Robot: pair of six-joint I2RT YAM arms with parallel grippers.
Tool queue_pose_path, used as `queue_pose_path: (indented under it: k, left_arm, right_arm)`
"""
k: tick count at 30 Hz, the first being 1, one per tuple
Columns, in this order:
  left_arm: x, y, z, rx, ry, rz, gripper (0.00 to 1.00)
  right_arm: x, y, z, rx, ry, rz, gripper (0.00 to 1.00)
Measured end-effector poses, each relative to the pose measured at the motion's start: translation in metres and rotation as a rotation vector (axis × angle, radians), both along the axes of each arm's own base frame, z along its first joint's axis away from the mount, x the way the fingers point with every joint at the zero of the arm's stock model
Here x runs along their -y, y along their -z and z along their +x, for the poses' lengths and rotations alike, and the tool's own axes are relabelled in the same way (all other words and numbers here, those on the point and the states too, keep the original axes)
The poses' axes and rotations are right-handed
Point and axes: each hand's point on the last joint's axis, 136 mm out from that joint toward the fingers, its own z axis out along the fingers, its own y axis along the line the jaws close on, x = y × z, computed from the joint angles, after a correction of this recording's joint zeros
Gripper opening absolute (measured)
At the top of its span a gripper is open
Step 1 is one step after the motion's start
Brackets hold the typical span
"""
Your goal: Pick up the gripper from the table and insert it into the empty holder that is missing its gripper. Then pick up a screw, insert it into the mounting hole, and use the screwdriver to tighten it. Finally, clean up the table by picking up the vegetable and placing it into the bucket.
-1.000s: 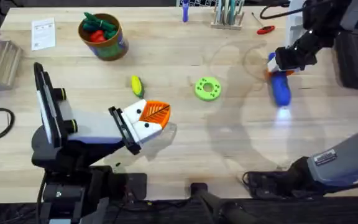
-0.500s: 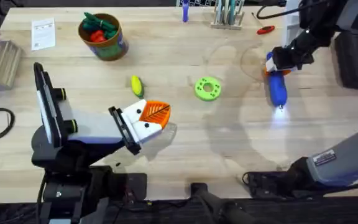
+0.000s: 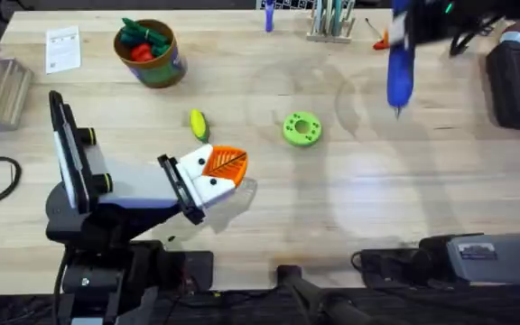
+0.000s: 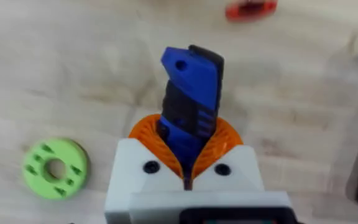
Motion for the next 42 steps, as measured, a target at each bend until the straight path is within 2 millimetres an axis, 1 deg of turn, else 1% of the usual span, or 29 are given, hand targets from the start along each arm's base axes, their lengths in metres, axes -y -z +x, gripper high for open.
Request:
queue_pose_path:
  k: [3,5,8,9,13,18,21,25,28,31,35,38,42]
  left_arm:
    - [0.0,0.0,0.0,0.0,0.0,0.0,0.016]
    - [0.0,0.0,0.0,0.0,0.0,0.0,0.016]
    - [0.0,0.0,0.0,0.0,0.0,0.0,0.016]
    - [0.0,0.0,0.0,0.0,0.0,0.0,0.016]
    - [0.0,0.0,0.0,0.0,0.0,0.0,0.016]
    - [0.0,0.0,0.0,0.0,0.0,0.0,0.016]
    - [0.0,0.0,0.0,0.0,0.0,0.0,0.016]
    - [0.0,0.0,0.0,0.0,0.0,0.0,0.016]
    - [0.0,0.0,0.0,0.0,0.0,0.0,0.016]
    - [0.0,0.0,0.0,0.0,0.0,0.0,0.016]
    - [0.0,0.0,0.0,0.0,0.0,0.0,0.016]
    - [0.0,0.0,0.0,0.0,0.0,0.0,0.016]
    - [0.0,0.0,0.0,0.0,0.0,0.0,0.016]
  right_arm:
    - [-0.022,-0.059,0.007,0.181,-0.034,0.053,0.023]
    - [-0.039,-0.095,0.008,0.297,-0.068,0.103,0.023]
    - [-0.068,-0.145,0.0,0.447,-0.139,0.206,0.023]
    - [-0.078,-0.158,-0.005,0.48,-0.164,0.244,0.023]
    - [-0.112,-0.197,-0.025,0.562,-0.264,0.401,0.023]
    - [-0.155,-0.23,-0.038,0.637,-0.429,0.552,0.023]
    - [-0.179,-0.243,-0.046,0.686,-0.518,0.622,0.023]
    - [-0.207,-0.243,-0.054,0.732,-0.607,0.716,0.023]
    - [-0.227,-0.245,-0.063,0.803,-0.695,0.812,0.023]
    - [-0.24,-0.248,-0.074,0.856,-0.78,0.904,0.023]
    - [-0.25,-0.251,-0.091,0.884,-0.91,0.999,0.023]
    - [-0.263,-0.248,-0.102,0.862,-0.992,1.048,0.023]
    - [-0.292,-0.237,-0.12,0.797,-1.093,1.107,0.023]
